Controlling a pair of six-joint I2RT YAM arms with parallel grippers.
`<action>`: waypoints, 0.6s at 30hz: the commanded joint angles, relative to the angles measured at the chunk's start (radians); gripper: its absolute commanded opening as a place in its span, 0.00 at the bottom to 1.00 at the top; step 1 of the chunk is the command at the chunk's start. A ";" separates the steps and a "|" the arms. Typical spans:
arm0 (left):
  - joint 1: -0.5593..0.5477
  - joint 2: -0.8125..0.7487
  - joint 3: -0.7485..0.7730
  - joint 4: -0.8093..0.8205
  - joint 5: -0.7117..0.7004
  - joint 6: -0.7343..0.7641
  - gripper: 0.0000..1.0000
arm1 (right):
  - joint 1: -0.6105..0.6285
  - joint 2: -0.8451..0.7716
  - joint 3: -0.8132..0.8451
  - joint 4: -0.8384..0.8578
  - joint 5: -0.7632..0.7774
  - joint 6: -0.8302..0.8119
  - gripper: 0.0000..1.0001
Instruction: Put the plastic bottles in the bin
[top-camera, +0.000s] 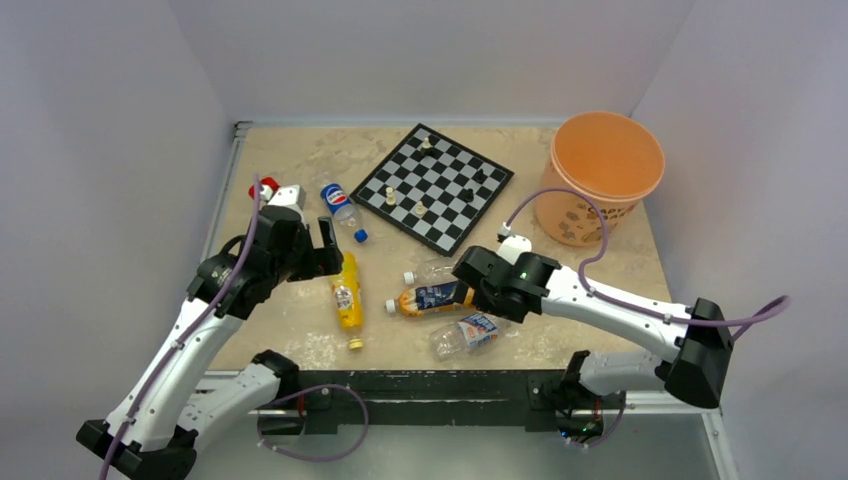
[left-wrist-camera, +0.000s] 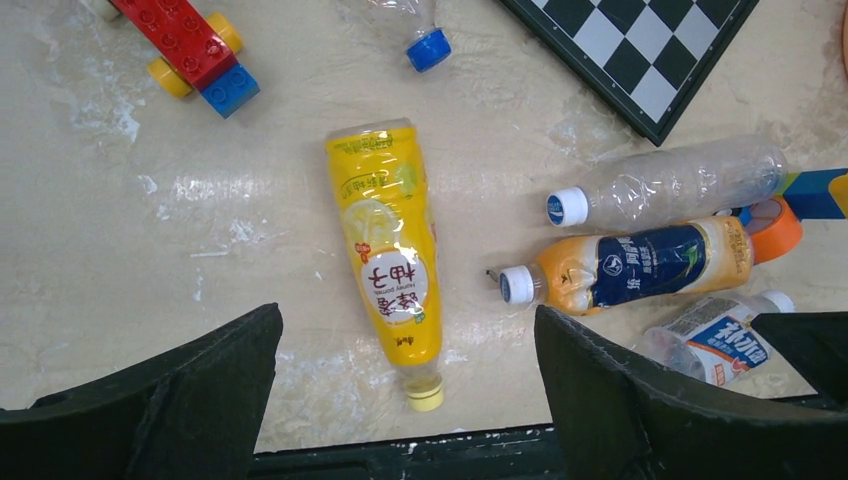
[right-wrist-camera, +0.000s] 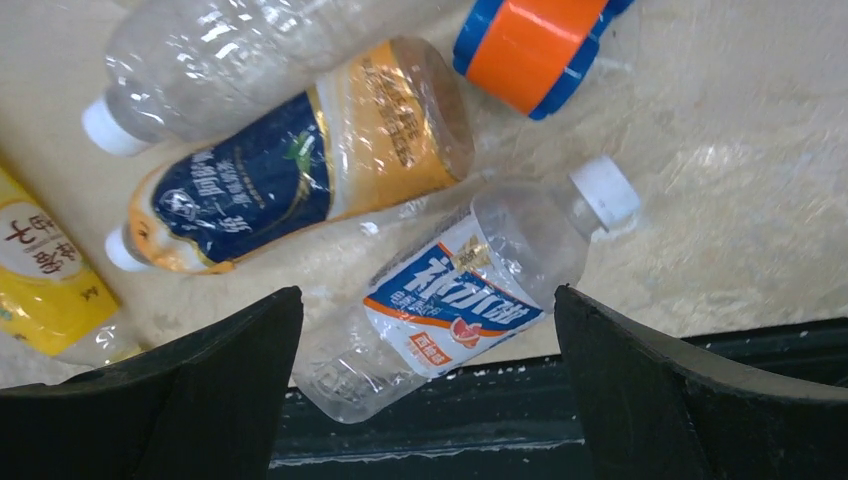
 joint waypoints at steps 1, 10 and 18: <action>-0.004 -0.005 0.008 -0.002 -0.047 0.051 1.00 | 0.010 -0.036 -0.076 0.013 -0.061 0.205 0.98; -0.004 -0.034 -0.004 -0.016 -0.045 0.057 1.00 | 0.007 -0.146 -0.223 0.047 -0.133 0.374 0.96; -0.004 -0.040 -0.015 -0.007 -0.027 0.057 1.00 | -0.026 -0.088 -0.290 0.218 -0.216 0.362 0.96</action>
